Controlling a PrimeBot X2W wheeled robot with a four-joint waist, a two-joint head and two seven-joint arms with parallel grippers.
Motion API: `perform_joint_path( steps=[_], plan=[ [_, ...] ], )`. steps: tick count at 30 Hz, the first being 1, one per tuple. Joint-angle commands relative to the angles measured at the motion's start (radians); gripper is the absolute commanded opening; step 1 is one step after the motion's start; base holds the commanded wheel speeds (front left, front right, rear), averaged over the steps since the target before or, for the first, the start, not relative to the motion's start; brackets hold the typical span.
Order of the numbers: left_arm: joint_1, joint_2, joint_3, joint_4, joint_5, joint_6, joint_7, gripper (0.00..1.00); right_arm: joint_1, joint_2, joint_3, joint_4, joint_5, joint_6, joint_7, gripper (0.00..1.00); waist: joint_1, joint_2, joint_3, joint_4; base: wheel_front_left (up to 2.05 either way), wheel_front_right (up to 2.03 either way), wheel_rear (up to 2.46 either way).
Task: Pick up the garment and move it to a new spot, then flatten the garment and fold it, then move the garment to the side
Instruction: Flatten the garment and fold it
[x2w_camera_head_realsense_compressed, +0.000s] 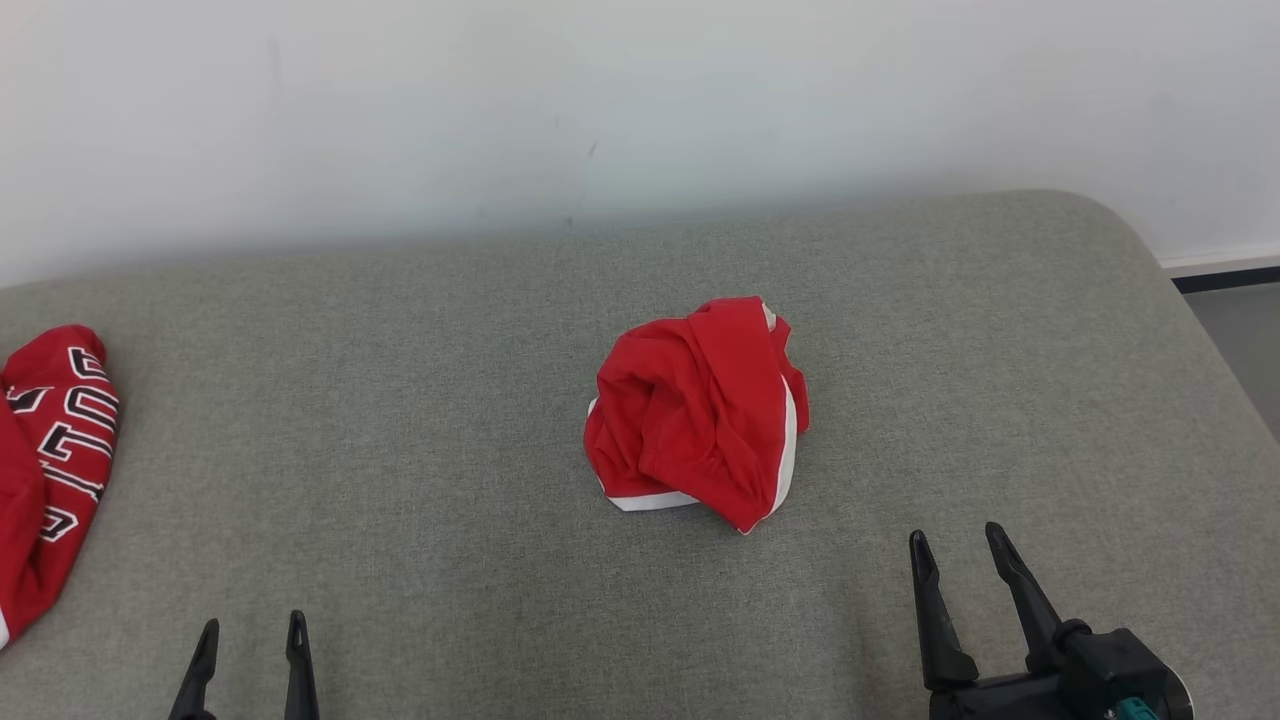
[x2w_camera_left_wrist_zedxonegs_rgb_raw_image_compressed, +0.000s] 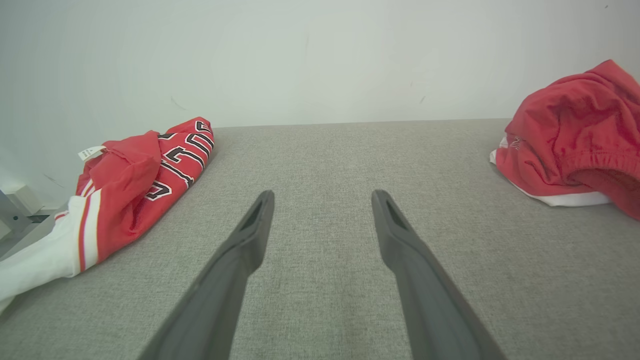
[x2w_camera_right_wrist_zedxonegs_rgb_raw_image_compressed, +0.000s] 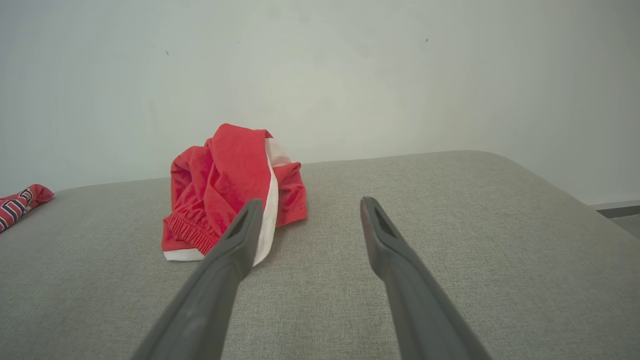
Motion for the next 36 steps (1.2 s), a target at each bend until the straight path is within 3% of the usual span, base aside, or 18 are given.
perform_joint_path(
  steps=[1,16,23,28,36],
  plan=[
    [0.009,-0.002,-0.001,0.002,-0.005,-0.001,-0.003,1.0,0.004,0.001,0.0,-0.001,0.002,-0.002,-0.001,1.0,0.0,0.0,0.0,0.001,0.0,0.0,0.0],
    [0.003,-0.002,0.004,0.009,-0.005,-0.003,-0.003,1.0,-0.002,0.001,0.003,0.0,0.005,-0.002,-0.001,1.0,0.0,0.0,0.008,-0.002,0.0,0.0,0.0],
    [-0.015,-0.002,-0.001,0.022,-0.053,-0.004,-0.003,1.0,-0.01,0.001,0.003,-0.001,0.007,-0.002,-0.001,1.0,0.0,0.0,0.017,-0.008,0.0,0.0,0.0],
    [-0.055,-0.002,-0.074,0.036,-0.074,-0.007,-0.003,1.0,-0.023,0.001,0.008,-0.001,0.009,-0.002,-0.001,1.0,0.0,0.0,0.036,-0.032,0.0,0.0,0.0],
    [-0.174,-0.002,-0.286,0.116,-0.125,-0.005,-0.003,1.0,-0.048,0.001,0.023,-0.002,0.029,-0.002,-0.001,1.0,0.0,0.0,0.079,-0.124,0.0,0.0,0.0]
  ],
)
